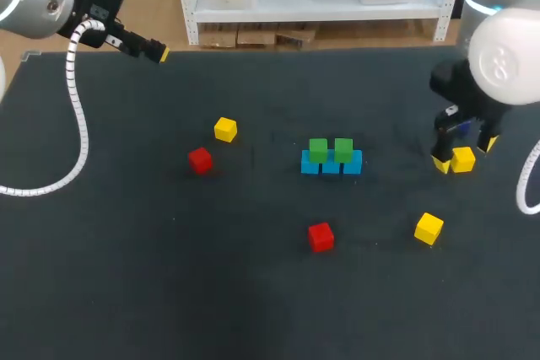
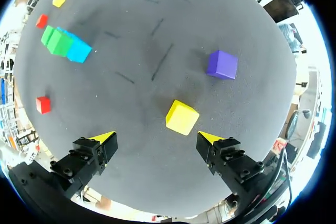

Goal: Place the blue cubes, place green cubes on the blue cubes, place the yellow cubes on the green cubes, then place the red cubes on the yellow cubes, and place purple cube on the red cubes.

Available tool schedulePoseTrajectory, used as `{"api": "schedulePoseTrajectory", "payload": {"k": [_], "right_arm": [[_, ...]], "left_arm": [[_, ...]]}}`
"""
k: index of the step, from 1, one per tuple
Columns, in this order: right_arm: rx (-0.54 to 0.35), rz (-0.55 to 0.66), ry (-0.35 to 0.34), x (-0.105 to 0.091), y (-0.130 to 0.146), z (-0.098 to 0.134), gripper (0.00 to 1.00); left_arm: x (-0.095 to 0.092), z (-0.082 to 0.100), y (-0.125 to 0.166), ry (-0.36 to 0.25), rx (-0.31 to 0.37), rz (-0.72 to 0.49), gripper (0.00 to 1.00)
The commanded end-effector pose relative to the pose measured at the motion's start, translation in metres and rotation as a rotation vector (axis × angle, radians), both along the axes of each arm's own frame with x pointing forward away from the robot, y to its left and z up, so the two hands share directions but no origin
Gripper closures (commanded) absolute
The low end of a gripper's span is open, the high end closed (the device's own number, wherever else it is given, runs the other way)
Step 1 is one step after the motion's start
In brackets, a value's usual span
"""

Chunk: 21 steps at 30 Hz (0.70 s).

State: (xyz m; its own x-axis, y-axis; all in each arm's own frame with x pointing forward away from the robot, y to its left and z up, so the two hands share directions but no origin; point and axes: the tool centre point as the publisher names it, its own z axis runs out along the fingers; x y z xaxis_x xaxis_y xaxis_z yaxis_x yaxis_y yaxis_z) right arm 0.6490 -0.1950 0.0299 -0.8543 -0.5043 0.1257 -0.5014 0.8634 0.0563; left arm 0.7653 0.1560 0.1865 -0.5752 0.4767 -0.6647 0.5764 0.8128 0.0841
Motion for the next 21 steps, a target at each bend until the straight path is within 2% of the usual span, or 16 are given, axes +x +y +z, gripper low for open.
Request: {"api": "schedulePoseTrajectory", "payload": {"k": [1,20,21], "right_arm": [[0.003,-0.017,0.012,0.006,0.0,-0.006,0.0],[0.017,-0.057,0.019,0.007,-0.007,-0.024,0.0],[0.017,-0.056,0.019,0.007,-0.007,-0.025,0.1]], "left_arm": [[0.0,0.0,0.001,-0.002,-0.004,-0.004,0.0],[0.0,0.0,0.001,-0.002,-0.004,-0.004,0.0],[0.0,0.0,0.001,-0.002,-0.004,-0.004,0.0]]}}
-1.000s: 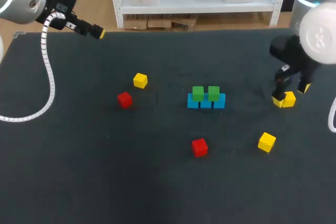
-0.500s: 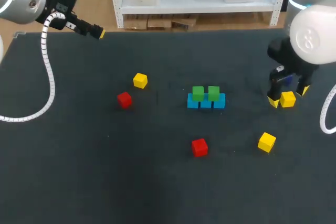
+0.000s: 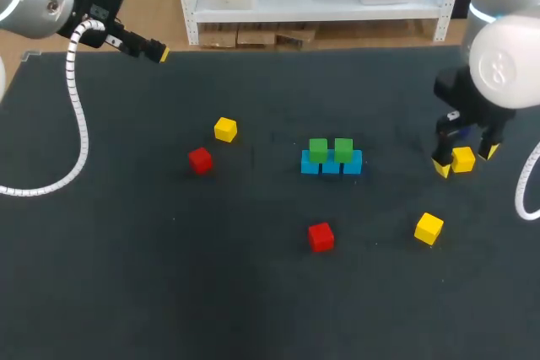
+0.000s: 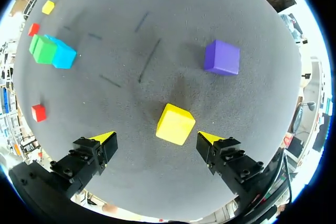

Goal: Place the blue cubes, place green cubes on the blue cubes, place the yellow cubes on the green cubes, then place the red cubes on the yellow cubes, and place purple cube on the red cubes.

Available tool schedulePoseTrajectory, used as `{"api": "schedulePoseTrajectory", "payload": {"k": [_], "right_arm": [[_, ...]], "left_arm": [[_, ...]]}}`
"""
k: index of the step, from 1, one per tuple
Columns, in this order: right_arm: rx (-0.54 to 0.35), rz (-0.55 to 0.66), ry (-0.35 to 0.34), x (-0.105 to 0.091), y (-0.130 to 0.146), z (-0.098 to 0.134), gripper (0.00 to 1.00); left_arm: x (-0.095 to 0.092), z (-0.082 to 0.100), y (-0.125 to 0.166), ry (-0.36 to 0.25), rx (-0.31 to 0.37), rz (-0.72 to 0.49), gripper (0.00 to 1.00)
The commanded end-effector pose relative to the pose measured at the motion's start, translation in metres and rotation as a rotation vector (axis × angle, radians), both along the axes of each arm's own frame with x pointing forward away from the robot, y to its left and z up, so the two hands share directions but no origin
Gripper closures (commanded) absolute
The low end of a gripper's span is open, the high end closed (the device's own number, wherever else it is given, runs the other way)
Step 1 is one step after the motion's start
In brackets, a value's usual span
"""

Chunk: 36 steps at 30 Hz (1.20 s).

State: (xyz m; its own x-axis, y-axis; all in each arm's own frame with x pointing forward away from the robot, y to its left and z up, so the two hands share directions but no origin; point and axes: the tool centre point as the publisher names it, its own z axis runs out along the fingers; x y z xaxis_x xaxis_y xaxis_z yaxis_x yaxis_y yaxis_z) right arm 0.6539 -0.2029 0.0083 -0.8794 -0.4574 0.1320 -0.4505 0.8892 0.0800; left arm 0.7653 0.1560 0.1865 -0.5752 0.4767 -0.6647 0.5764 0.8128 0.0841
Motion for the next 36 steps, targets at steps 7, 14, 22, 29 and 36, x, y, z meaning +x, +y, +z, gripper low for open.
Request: {"api": "schedulePoseTrajectory", "payload": {"k": [7,14,22,29,36], "right_arm": [[-0.018,0.01,0.015,0.0031,0.0032,-0.0055,0.31],[-0.04,0.014,0.027,0.0026,0.0056,-0.0055,0.53],[-0.061,0.002,0.052,0.0007,0.0054,-0.0107,0.51],[-0.046,0.009,0.042,0.0013,0.009,-0.0118,0.0],[-0.062,-0.024,0.034,0.0022,0.0065,-0.0091,0.0]], "left_arm": [[0.0001,-0.0004,0.0012,-0.002,-0.004,-0.004,0.0],[0.0001,-0.0004,0.0012,-0.002,-0.004,-0.004,0.0],[0.0001,-0.0004,0.0012,-0.002,-0.004,-0.004,0.0],[0.0001,-0.0004,0.0012,-0.002,-0.004,-0.004,0.0],[0.0001,-0.0004,0.0012,-0.002,-0.004,-0.004,0.0]]}}
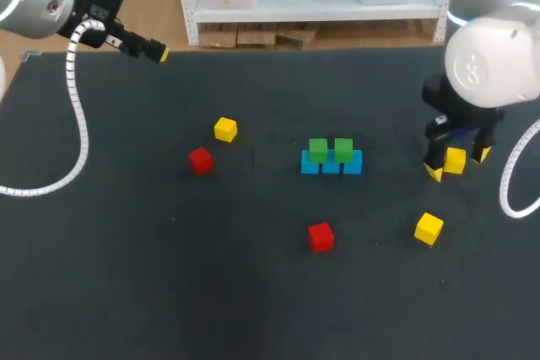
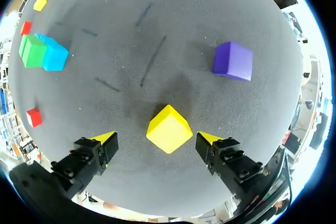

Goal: Place the blue cubes, place green cubes on the blue cubes, place the yellow cubes on the green cubes, then place the red cubes on the yellow cubes, and place purple cube on the red cubes.

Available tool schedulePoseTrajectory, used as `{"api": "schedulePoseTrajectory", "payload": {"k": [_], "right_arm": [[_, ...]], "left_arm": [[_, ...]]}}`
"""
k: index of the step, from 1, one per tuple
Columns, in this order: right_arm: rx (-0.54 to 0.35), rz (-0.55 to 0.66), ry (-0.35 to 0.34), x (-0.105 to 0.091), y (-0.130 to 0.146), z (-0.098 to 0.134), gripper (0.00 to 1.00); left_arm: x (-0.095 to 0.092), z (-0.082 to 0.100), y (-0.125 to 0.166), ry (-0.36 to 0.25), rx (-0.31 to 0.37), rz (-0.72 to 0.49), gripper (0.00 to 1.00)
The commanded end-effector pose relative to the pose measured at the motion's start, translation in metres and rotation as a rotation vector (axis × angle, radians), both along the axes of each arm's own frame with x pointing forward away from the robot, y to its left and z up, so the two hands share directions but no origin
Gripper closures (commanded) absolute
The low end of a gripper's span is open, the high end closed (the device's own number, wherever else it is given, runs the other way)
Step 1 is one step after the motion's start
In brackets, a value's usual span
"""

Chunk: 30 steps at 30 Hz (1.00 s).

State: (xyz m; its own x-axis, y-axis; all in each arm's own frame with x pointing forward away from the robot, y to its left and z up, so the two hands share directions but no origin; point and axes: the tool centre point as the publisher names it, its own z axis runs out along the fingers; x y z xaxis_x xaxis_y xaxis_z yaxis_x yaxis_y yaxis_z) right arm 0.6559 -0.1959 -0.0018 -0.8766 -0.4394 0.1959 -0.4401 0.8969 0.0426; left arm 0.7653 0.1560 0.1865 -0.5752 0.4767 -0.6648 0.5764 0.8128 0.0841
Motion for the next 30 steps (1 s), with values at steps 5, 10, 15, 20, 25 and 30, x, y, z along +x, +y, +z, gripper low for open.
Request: {"api": "schedulePoseTrajectory", "payload": {"k": [5,10,15,20,25,30], "right_arm": [[-0.015,-0.032,-0.014,0.003,0.003,0.004,0.0],[-0.018,-0.034,-0.012,0.007,0.006,0.003,0.03],[-0.04,-0.034,0.003,0.009,0.01,0.001,0.13],[-0.039,-0.033,-0.004,0.01,0.01,-0.001,0.18],[-0.048,-0.035,0.003,0.012,0.011,-0.004,0.36],[-0.059,-0.033,0.014,0.012,0.012,-0.007,0.55]], "left_arm": [[0.0,0.0,0.001,-0.002,-0.004,-0.004,0.0],[0.0,0.0,0.001,-0.002,-0.004,-0.004,0.0],[0.0,0.0,0.001,-0.002,-0.004,-0.004,0.0],[0.0,0.0,0.001,-0.002,-0.004,-0.004,0.0],[0.0,0.0,0.001,-0.002,-0.004,-0.004,0.0],[0.0,0.0,0.001,-0.002,-0.004,-0.004,0.0]]}}
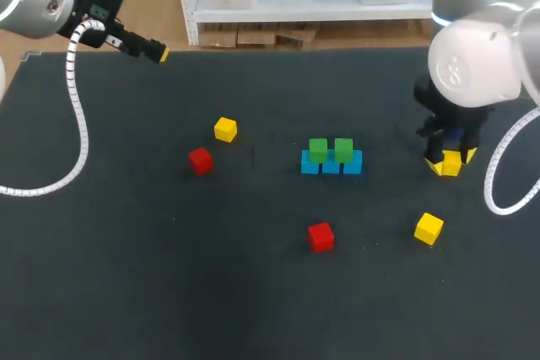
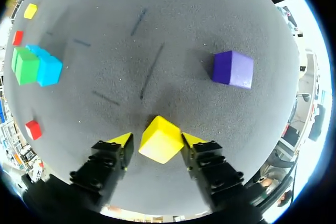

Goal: Place the blue cubes, place green cubes on the blue cubes, place the yellow cubes on the green cubes, then place the red cubes on the yellow cubes, and place purple cube on the red cubes.

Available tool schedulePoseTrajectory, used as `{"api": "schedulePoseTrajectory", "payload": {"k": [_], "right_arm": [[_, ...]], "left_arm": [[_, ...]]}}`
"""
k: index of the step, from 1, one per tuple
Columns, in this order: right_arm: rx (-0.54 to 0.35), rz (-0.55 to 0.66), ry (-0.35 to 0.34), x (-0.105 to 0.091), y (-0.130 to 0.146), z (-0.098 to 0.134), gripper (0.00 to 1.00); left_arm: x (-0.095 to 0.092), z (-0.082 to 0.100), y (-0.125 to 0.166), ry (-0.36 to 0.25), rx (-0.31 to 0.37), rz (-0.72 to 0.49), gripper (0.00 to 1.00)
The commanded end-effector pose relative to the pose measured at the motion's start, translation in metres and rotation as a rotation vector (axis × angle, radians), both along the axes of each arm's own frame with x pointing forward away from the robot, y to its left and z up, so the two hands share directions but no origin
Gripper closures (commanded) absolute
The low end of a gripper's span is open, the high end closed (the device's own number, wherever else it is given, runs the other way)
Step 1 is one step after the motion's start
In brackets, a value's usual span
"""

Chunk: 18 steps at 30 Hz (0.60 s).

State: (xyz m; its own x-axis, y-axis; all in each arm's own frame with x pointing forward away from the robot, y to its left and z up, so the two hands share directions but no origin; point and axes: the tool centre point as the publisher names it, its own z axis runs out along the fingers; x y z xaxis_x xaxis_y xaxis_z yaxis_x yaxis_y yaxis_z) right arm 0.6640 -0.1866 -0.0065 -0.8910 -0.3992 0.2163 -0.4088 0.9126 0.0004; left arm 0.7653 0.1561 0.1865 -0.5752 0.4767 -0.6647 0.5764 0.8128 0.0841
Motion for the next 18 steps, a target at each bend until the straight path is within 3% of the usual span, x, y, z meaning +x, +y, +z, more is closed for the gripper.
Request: {"api": "schedulePoseTrajectory", "payload": {"k": [1,7,10,14,18], "right_arm": [[-0.012,0.002,0.013,0.004,0.003,-0.002,0.58],[-0.015,0.012,0.004,0.004,0.002,-0.001,0.74],[-0.023,0.054,0.0,0.003,0.005,0.005,0.88],[-0.019,0.143,-0.008,0.004,0.01,0.017,1.0],[0.006,0.262,-0.037,0.004,0.018,0.037,1.0]], "left_arm": [[0.0,0.0,0.001,-0.002,-0.004,-0.004,0.0],[0.0,0.0,0.001,-0.002,-0.004,-0.004,0.0],[0.0,0.0,0.001,-0.002,-0.004,-0.004,0.0],[0.0,0.0,0.001,-0.002,-0.004,-0.004,0.0],[0.0,0.0,0.001,-0.002,-0.004,-0.004,0.0]]}}
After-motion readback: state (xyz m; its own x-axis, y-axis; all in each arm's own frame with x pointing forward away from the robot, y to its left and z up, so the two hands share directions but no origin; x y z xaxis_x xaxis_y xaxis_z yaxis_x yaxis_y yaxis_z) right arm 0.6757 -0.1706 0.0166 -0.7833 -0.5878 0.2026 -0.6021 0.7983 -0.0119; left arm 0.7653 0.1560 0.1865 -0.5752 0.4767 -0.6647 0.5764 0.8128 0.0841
